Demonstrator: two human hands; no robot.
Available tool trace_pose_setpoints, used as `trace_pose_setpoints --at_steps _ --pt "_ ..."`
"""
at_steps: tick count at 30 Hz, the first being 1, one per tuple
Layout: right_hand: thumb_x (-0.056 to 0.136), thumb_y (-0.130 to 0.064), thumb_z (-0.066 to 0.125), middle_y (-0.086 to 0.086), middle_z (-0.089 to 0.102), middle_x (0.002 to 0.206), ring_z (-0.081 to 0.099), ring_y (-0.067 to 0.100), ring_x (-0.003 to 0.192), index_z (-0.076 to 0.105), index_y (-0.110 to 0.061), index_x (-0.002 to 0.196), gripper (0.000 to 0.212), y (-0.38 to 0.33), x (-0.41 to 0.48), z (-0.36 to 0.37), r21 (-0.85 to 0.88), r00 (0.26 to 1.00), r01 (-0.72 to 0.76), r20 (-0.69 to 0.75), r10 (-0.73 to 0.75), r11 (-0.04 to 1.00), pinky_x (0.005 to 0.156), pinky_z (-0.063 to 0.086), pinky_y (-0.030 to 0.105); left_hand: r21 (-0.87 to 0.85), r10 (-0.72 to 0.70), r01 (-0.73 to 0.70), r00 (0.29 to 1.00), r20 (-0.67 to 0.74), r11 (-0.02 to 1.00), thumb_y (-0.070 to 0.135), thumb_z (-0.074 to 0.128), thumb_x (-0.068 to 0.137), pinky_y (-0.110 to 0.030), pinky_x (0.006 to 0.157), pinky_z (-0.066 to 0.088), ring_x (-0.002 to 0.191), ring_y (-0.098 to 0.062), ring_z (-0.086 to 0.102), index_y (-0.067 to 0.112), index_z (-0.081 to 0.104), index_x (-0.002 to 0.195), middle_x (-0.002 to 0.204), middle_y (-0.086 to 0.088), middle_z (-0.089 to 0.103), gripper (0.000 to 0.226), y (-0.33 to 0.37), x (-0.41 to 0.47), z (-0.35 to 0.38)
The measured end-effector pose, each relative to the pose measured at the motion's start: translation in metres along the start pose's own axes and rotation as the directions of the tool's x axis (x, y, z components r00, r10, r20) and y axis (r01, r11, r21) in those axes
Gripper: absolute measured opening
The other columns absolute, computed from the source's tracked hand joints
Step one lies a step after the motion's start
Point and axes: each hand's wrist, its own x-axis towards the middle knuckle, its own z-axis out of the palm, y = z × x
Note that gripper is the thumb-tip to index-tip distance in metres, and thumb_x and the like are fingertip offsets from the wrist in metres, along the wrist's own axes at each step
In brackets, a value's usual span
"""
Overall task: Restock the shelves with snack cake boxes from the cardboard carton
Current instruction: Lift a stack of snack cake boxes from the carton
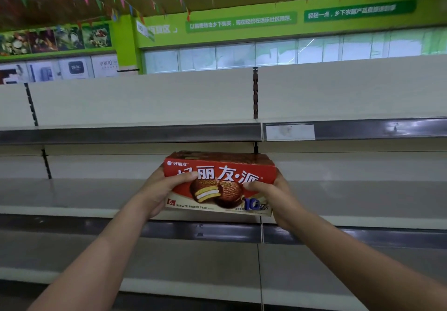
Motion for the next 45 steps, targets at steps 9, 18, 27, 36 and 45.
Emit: trace_pose_setpoints --at_steps 9,18,27,36,45 --pt "0.078 0.001 0.082 0.003 0.068 0.119 0.065 0.016 0.103 0.047 -0.021 0.139 0.074 0.027 0.049 -0.017 -0.010 1.000 -0.029 0.007 0.029 1.000 0.072 0.051 0.024 -0.034 -0.111 0.109 0.992 -0.054 0.993 0.044 0.103 0.014 -0.047 0.081 0.061 0.094 -0.032 0.077 0.019 0.064 0.123 0.106 -0.011 0.078 0.119 -0.037 0.047 0.008" --pt "0.076 0.001 0.083 0.001 0.067 0.123 0.065 0.020 0.113 0.043 -0.026 0.142 0.082 0.051 0.100 -0.019 -0.052 0.999 0.012 0.049 -0.010 0.999 0.082 0.055 0.027 -0.020 -0.128 0.127 0.991 -0.048 0.992 0.053 0.101 0.015 -0.047 0.082 0.060 0.093 -0.030 0.077 0.028 0.061 0.123 0.104 -0.005 0.079 0.118 -0.061 0.089 0.003" --pt "0.081 -0.001 0.081 0.006 0.064 0.134 0.063 0.020 0.122 0.038 -0.022 0.149 0.082 0.071 0.136 -0.020 -0.017 0.984 0.098 0.151 -0.094 0.995 0.094 0.058 0.032 -0.036 -0.108 0.108 0.994 -0.020 0.994 0.049 0.103 0.027 -0.048 0.086 0.060 0.104 -0.032 0.074 0.025 0.058 0.134 0.119 -0.009 0.075 0.118 -0.078 0.128 -0.011" --pt "0.080 -0.002 0.083 0.002 0.066 0.131 0.066 0.016 0.117 0.039 -0.025 0.148 0.084 0.080 0.143 -0.023 -0.014 0.982 0.103 0.159 -0.099 0.995 0.081 0.058 0.020 -0.062 -0.114 0.116 0.993 0.032 0.991 0.036 0.101 0.050 -0.055 0.095 0.056 0.110 -0.033 0.072 0.026 0.055 0.138 0.123 -0.010 0.073 0.099 -0.094 0.139 -0.023" --pt "0.065 -0.020 0.093 0.001 0.066 0.131 0.064 0.019 0.121 0.043 -0.026 0.142 0.093 0.071 0.133 -0.016 -0.071 0.992 0.083 0.105 -0.075 0.994 0.103 0.054 0.041 -0.048 -0.057 0.058 0.998 0.021 0.997 0.016 0.087 0.076 -0.046 0.090 0.059 0.112 -0.028 0.071 0.030 0.051 0.140 0.124 -0.006 0.073 0.075 -0.087 0.124 -0.018"
